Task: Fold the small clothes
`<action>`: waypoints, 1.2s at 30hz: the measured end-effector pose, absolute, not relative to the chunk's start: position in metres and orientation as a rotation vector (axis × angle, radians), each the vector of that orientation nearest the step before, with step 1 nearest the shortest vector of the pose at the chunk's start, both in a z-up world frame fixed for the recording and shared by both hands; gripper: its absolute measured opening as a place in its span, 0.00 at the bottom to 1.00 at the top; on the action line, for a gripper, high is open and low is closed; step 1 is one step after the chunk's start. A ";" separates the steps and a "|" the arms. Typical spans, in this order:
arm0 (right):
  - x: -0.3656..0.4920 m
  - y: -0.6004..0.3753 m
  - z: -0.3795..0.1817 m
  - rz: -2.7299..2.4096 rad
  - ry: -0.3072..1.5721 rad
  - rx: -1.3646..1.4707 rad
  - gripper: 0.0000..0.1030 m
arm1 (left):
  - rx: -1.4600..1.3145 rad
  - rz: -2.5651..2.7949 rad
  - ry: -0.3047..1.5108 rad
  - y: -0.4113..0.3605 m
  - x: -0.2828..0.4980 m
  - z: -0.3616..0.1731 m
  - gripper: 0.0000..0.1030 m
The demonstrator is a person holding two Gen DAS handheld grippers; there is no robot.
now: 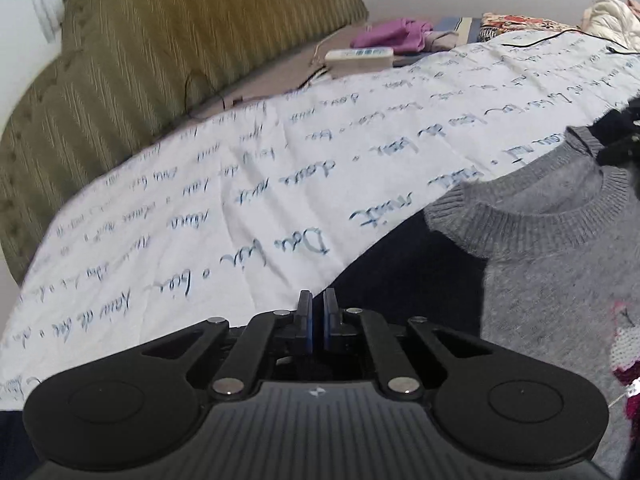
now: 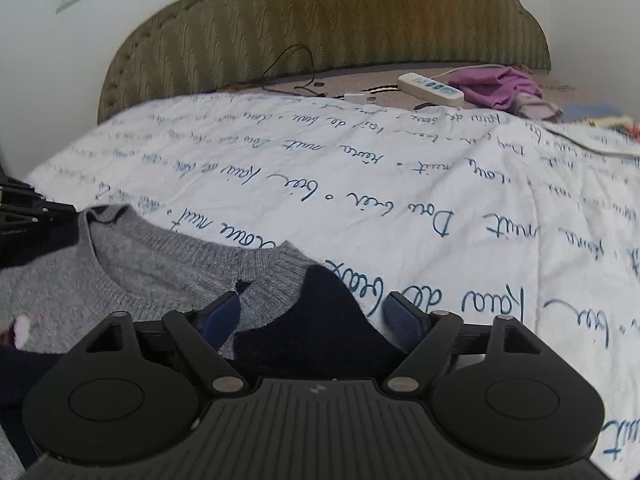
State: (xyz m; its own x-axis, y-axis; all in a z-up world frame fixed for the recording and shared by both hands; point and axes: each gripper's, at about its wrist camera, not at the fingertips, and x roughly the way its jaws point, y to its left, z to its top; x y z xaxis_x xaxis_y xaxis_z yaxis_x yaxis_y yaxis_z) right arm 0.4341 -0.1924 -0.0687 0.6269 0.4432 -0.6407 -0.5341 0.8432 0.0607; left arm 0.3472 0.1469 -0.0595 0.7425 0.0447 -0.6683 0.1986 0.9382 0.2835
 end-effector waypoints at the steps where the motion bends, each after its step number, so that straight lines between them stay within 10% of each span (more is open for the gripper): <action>1: 0.434 -0.191 -0.063 0.558 0.682 -0.151 0.77 | 0.339 -0.103 0.725 0.145 0.346 -0.054 0.07; 4: 0.440 -0.193 -0.047 0.571 0.626 -0.170 0.79 | 0.334 -0.164 0.667 0.139 0.341 -0.036 0.12; 8: 0.468 -0.178 -0.056 0.625 0.764 -0.318 0.78 | 0.408 -0.213 0.625 0.120 0.355 -0.034 0.85; 10: 0.476 -0.174 -0.056 0.666 0.789 -0.301 0.78 | 0.423 -0.278 0.667 0.109 0.368 -0.044 0.86; 13: 0.479 -0.164 -0.054 0.738 0.839 -0.288 0.42 | 0.418 -0.341 0.735 0.095 0.383 -0.061 0.77; 15: 0.477 -0.159 -0.050 0.803 0.859 -0.300 0.19 | 0.333 -0.414 0.774 0.094 0.391 -0.060 0.29; 17: 0.475 -0.156 -0.046 0.808 0.851 -0.309 0.13 | 0.294 -0.444 0.795 0.090 0.396 -0.055 0.06; 24: 0.475 -0.167 -0.053 0.694 0.753 -0.181 0.12 | 0.304 -0.311 0.750 0.085 0.402 -0.065 0.05; 28: 0.461 -0.164 -0.060 0.598 0.694 -0.169 0.43 | 0.289 -0.265 0.718 0.088 0.378 -0.057 0.21; 30: 0.449 -0.172 -0.049 0.539 0.674 -0.111 0.65 | 0.232 -0.236 0.701 0.106 0.355 -0.042 0.64; 32: 0.422 -0.184 -0.034 0.532 0.590 -0.061 0.64 | 0.164 -0.139 0.584 0.136 0.314 -0.026 0.88; 36: 0.354 -0.191 -0.018 0.580 0.542 -0.044 0.64 | -0.093 0.092 0.407 0.216 0.226 -0.008 0.89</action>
